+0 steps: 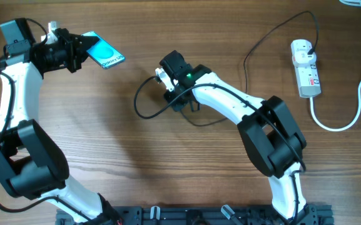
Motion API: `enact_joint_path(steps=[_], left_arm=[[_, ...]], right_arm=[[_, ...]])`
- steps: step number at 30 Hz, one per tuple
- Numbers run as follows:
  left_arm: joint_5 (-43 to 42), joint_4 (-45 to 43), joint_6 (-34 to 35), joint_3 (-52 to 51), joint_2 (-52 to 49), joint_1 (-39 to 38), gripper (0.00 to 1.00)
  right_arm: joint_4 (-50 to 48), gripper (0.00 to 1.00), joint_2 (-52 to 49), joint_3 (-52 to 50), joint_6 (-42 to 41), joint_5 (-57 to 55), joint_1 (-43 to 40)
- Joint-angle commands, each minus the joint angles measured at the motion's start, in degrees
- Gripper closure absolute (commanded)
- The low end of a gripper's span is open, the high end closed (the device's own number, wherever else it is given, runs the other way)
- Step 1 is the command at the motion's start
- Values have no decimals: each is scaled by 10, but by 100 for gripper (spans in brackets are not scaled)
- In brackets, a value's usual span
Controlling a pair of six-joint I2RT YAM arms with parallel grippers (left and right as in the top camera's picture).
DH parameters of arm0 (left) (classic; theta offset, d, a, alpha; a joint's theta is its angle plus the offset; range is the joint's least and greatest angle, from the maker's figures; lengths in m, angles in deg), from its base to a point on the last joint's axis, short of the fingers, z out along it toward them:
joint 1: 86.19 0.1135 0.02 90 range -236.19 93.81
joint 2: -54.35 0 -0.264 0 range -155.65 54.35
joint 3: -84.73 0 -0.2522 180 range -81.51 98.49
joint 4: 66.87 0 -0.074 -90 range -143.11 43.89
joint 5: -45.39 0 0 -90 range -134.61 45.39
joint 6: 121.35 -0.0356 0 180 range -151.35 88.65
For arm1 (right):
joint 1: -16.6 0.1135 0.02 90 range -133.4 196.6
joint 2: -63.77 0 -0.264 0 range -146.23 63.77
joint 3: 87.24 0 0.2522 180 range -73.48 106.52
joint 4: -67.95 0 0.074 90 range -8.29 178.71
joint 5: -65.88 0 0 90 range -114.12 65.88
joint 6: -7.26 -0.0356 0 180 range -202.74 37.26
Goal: Plug charger to phone and switch on socket
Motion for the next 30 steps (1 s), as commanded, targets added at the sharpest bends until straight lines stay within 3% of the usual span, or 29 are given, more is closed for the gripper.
enact_joint_path(steps=[1,5,11,15,17,21,25,26,30], left_arm=[[-6,0,-1,5,14,3,96],[-6,4,-1,5,14,4,96],[-6,7,-1,5,14,4,96],[-8,7,-2,5,14,3,96],[-47,7,-39,5,14,3,96],[-116,7,-77,5,14,-13,96],[-116,13,-86,5,15,-50,96],[-113,7,-90,5,15,-74,96],[-63,3,-89,5,15,-116,96]], right_arm=[[-16,70,-23,-6,3,-10,0],[-30,74,-35,-6,3,-10,0],[9,96,-42,-3,1,26,-2],[83,96,46,13,-16,37,-19],[149,96,186,13,-10,42,-30],[240,96,324,13,-31,50,-31],[321,96,362,13,-28,118,-31],[330,96,357,13,-31,180,-31],[330,96,342,13,-59,180,-30]])
